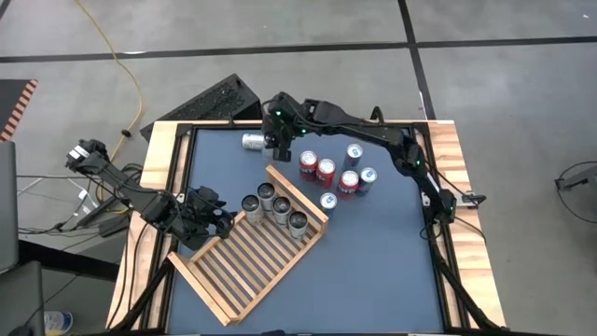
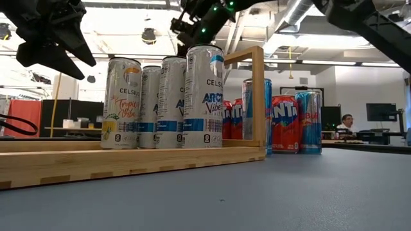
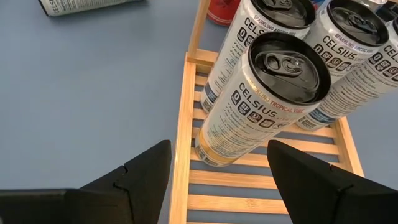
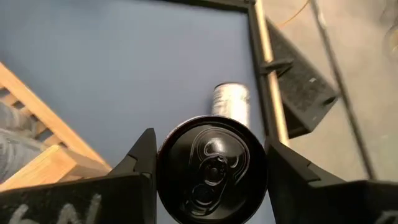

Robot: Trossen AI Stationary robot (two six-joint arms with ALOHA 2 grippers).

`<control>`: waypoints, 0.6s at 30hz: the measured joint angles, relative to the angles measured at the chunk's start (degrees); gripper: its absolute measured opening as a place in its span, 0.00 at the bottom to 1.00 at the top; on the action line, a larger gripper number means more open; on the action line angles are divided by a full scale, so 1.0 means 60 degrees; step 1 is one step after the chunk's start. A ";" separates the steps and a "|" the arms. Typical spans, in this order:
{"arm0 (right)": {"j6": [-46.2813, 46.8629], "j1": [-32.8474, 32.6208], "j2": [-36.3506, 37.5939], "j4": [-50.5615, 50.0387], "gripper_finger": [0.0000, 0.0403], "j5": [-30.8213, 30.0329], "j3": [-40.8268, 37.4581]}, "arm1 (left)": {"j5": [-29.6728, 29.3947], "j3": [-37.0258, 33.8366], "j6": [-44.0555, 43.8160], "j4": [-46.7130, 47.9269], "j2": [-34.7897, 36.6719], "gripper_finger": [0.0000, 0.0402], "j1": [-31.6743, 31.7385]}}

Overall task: Place canned beverage on shelf
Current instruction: Put the bottom white yellow soda can on the shelf aligned with the other white yellow soda can

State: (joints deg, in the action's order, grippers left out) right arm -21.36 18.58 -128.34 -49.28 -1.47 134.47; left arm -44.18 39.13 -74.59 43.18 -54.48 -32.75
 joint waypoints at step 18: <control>-0.3225 -0.2159 0.2674 0.0857 0.44 0.0099 0.0044 | -0.0011 0.0000 0.0004 0.0127 -0.0004 0.63 0.0000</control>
State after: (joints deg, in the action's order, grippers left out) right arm -40.71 5.63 -112.29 -44.13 -0.87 134.74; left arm -44.25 39.13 -74.56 43.94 -54.50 -32.75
